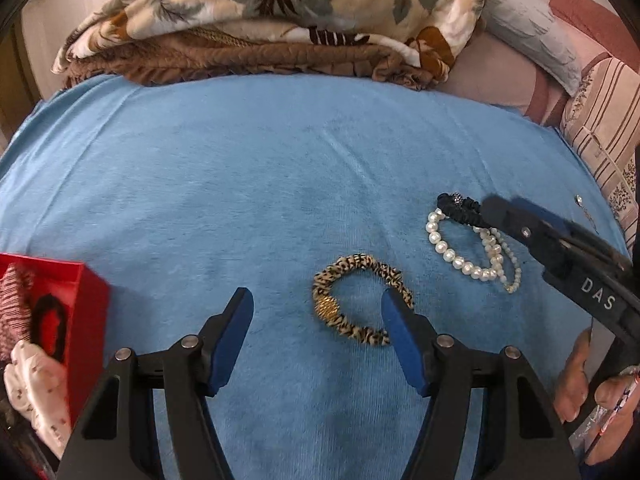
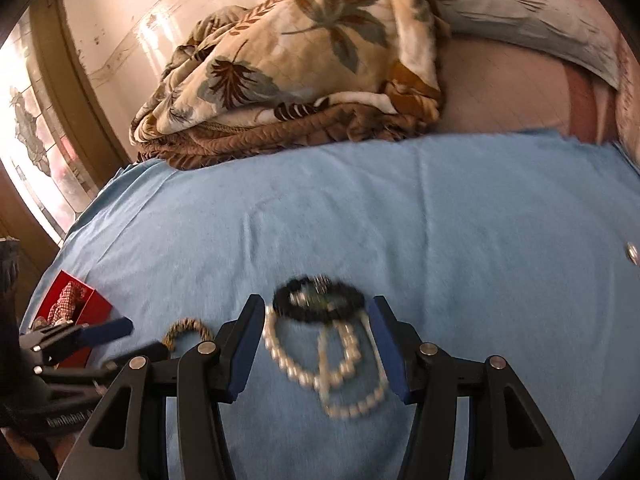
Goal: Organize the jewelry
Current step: 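Grasp the leopard-print hair tie left while the right tool grasps the black beaded bracelet, then lift the leopard hair tie left while the right tool carries the black bracelet to the tray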
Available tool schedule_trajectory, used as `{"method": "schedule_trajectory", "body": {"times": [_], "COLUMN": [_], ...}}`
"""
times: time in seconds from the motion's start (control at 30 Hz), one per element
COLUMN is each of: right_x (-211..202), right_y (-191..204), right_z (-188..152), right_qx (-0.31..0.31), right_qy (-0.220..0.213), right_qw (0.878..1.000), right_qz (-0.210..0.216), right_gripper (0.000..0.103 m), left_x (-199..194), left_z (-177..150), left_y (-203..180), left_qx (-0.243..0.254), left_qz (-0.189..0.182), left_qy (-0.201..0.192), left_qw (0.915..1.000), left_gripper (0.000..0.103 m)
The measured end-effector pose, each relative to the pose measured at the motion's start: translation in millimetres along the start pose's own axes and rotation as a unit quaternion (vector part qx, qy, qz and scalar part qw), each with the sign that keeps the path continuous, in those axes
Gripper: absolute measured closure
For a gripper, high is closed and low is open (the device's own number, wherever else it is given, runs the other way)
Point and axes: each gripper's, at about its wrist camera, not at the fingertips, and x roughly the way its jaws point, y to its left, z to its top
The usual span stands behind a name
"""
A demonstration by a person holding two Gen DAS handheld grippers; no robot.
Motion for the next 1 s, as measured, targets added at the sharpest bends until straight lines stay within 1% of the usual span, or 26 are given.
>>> {"method": "schedule_trajectory", "body": {"times": [0.1,0.17,0.23,0.27,0.3,0.33,0.37,0.4,0.43,0.5,0.57,0.7,0.83,1.0], "right_x": [11,16,22,25,28,29,29,30,30,30,28,20,5,-22], "right_y": [8,12,15,15,14,14,14,14,14,13,10,3,-3,-12], "right_z": [1,1,-1,-2,-2,-2,-2,-3,-3,-4,-5,-4,-2,-3], "right_qx": [-0.027,-0.043,-0.052,-0.052,-0.051,-0.05,-0.05,-0.053,-0.055,-0.055,-0.046,-0.008,0.032,0.088], "right_qy": [0.006,0.01,0.02,0.027,0.034,0.034,0.035,0.037,0.039,0.043,0.045,0.041,0.032,0.018], "right_qw": [1.0,0.999,0.998,0.998,0.998,0.998,0.998,0.998,0.998,0.998,0.998,0.999,0.998,0.991], "right_qz": [0.014,0.015,0.018,0.02,0.017,0.011,0.007,0.0,-0.005,-0.006,0.0,0.023,0.052,0.098], "right_gripper": [0.044,0.046,0.058,0.061,0.068,0.071,0.076,0.082,0.088,0.093,0.093,0.093,0.093,0.093], "left_x": [10,13,15,16,17,18,19,18,17,14,6,-13,-37,-61], "left_z": [1,2,3,3,3,3,3,2,2,2,1,-3,-10,-21], "left_y": [-2,-3,-6,-8,-11,-13,-17,-19,-19,-20,-20,-24,-26,-24], "left_qx": [0.003,0.007,0.012,0.015,0.02,0.026,0.037,0.041,0.042,0.037,0.031,0.034,0.038,0.036], "left_qz": [-0.005,0.001,0.006,0.012,0.022,0.029,0.043,0.042,0.039,0.03,0.014,0.0,-0.012,-0.027], "left_qy": [0.01,0.004,0.001,-0.001,-0.004,-0.006,-0.009,-0.011,-0.009,-0.007,-0.009,-0.019,-0.031,-0.039], "left_qw": [0.9999,1.0,0.9999,0.9998,0.9996,0.9992,0.9984,0.9982,0.9983,0.9988,0.9994,0.9992,0.9987,0.9982], "left_gripper": [0.042,0.042,0.042,0.048,0.054,0.07,0.082,0.088,0.091,0.091,0.091,0.091,0.091,0.091]}}
